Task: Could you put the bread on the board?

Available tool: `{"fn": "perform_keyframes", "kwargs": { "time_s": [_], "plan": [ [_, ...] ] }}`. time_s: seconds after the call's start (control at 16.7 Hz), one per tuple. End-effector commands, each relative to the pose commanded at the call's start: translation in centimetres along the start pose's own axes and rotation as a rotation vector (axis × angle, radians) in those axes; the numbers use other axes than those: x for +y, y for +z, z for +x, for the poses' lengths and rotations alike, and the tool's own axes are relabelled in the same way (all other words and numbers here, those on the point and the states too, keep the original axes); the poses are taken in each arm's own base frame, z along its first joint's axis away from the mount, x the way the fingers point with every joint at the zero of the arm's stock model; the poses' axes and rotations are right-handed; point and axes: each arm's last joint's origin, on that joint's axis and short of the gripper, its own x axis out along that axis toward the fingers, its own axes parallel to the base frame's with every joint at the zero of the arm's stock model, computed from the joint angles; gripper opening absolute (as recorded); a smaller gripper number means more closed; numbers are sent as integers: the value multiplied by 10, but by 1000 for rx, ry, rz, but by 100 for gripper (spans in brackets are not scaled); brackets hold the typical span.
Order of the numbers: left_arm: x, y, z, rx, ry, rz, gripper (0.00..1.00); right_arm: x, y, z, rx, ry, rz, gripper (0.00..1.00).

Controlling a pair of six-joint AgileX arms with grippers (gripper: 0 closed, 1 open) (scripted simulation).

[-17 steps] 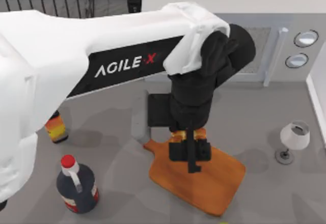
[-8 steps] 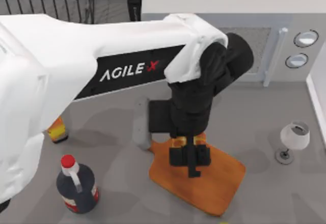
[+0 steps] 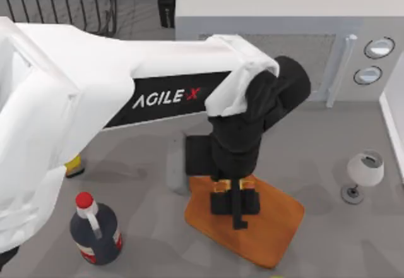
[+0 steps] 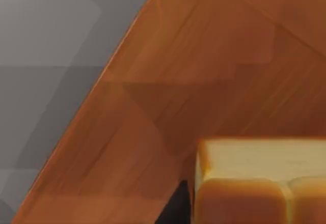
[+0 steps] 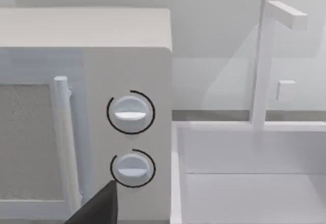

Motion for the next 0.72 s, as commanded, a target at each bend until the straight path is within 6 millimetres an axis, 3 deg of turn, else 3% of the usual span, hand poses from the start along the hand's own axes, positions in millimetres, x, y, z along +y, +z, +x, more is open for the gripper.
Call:
{"fn": "perform_keyframes", "kwargs": {
  "time_s": [0.24, 0.72],
  "plan": [
    [0, 0, 2, -4, 3, 0, 0, 0, 0, 0, 0, 0, 0, 100],
    [0, 0, 2, -4, 3, 0, 60, 0, 0, 0, 0, 0, 0, 100]
  ]
}}
